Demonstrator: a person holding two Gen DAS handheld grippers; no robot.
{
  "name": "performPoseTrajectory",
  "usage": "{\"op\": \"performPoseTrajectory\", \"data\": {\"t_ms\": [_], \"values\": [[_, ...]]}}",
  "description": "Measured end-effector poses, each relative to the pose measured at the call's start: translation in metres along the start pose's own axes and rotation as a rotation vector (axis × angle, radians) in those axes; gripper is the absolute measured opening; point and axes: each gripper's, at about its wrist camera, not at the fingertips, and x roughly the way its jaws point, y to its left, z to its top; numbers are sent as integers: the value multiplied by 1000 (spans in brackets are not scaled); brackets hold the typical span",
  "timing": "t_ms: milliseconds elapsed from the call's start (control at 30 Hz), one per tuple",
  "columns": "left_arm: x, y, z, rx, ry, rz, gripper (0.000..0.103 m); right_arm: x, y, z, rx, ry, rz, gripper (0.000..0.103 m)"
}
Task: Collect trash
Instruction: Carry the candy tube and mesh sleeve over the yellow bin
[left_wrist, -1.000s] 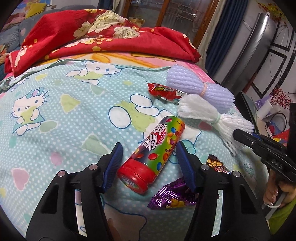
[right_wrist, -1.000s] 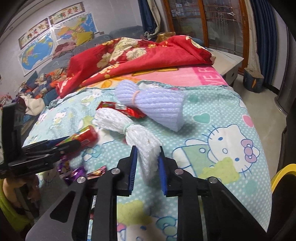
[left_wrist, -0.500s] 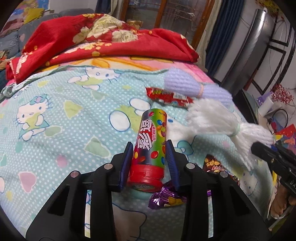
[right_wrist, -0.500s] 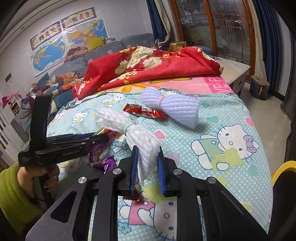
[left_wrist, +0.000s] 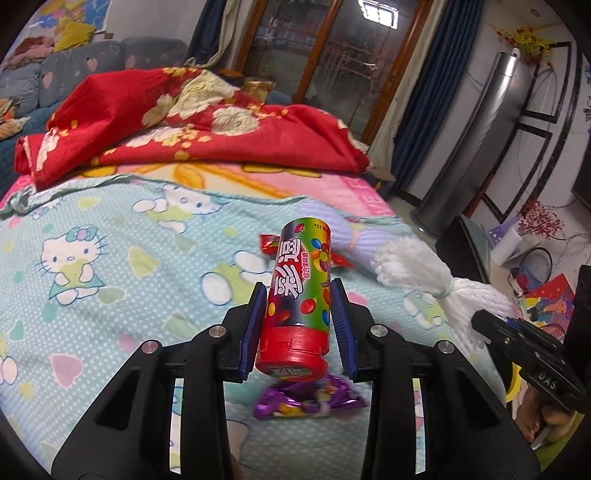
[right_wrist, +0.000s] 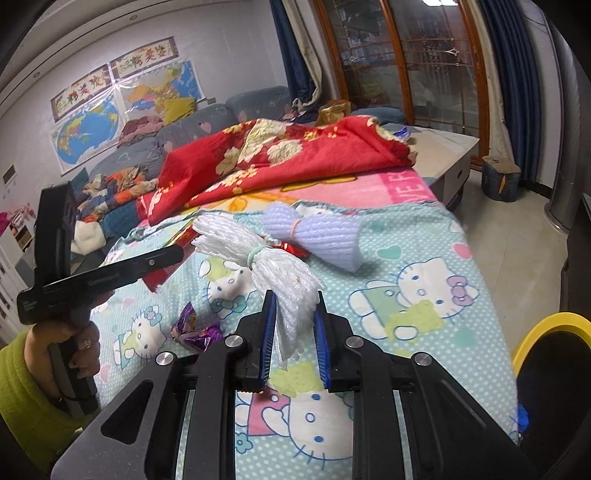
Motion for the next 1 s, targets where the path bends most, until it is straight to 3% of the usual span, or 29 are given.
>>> {"op": "performPoseTrajectory", "data": {"t_ms": [1000], "values": [[-25,-90,-14,126,-39,-136,28,-67,-55,-5,96,-114,-159,19]]}}
